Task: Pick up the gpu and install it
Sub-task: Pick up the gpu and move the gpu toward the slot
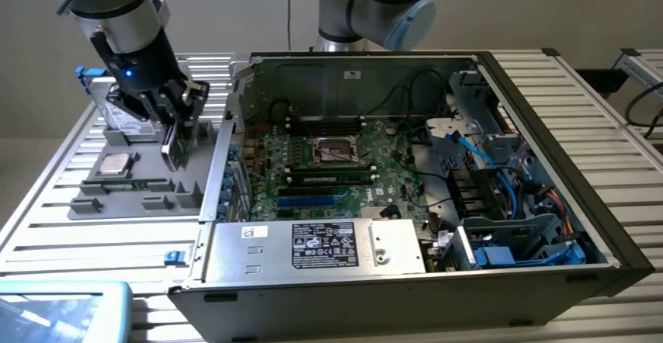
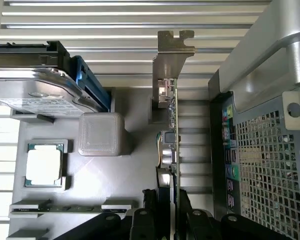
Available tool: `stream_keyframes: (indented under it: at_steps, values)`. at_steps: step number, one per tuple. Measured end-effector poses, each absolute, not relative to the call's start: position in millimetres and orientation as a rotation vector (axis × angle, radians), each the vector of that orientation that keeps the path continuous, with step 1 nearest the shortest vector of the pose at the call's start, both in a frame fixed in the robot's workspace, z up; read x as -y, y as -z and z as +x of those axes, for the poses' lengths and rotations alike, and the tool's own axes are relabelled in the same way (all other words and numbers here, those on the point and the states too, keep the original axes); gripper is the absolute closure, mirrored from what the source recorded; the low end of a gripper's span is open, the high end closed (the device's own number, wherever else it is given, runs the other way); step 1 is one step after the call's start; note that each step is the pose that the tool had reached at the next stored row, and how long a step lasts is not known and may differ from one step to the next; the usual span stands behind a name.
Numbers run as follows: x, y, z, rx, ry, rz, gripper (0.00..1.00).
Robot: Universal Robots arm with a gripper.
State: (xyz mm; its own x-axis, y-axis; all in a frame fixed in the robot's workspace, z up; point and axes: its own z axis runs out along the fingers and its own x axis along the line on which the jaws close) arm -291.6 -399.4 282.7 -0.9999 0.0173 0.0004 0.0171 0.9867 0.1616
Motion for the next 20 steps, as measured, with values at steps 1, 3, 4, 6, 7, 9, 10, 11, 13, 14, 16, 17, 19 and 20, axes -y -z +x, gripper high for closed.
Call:
stream_keyframes:
  at_steps: [1,3,4,6,7,9,10,11,13,14,16,17,19,20]
  values:
    - [399,-287,-292,-3.13,-0.254,0.027,0.72]
    - [399,-296,-292,-3.13,-0.255,0.027,0.72]
    - [399,-301,-292,-3.13,-0.254,0.027,0.72]
    - [399,-310,-292,-3.13,-0.254,0.027,0.72]
    - [399,-314,-292,-3.13,-0.254,0.027,0.72]
    - [399,-324,-292,-3.13,-0.254,0.027,0.72]
    - [399,-328,-292,-3.13,-0.254,0.027,0.72]
    - [399,-333,-292,-3.13,-0.254,0.027,0.72]
    - [399,-342,-292,-3.13,-0.255,0.028,0.72]
    - [399,-346,-292,-3.13,-0.254,0.029,0.72]
    - [399,-356,-289,-3.13,-0.254,0.029,0.72]
    - [399,-360,-287,-3.13,-0.254,0.029,0.72]
    - [400,-369,-281,-3.13,-0.254,0.029,0.72]
    - [400,-373,-278,-3.13,-0.255,0.029,0.72]
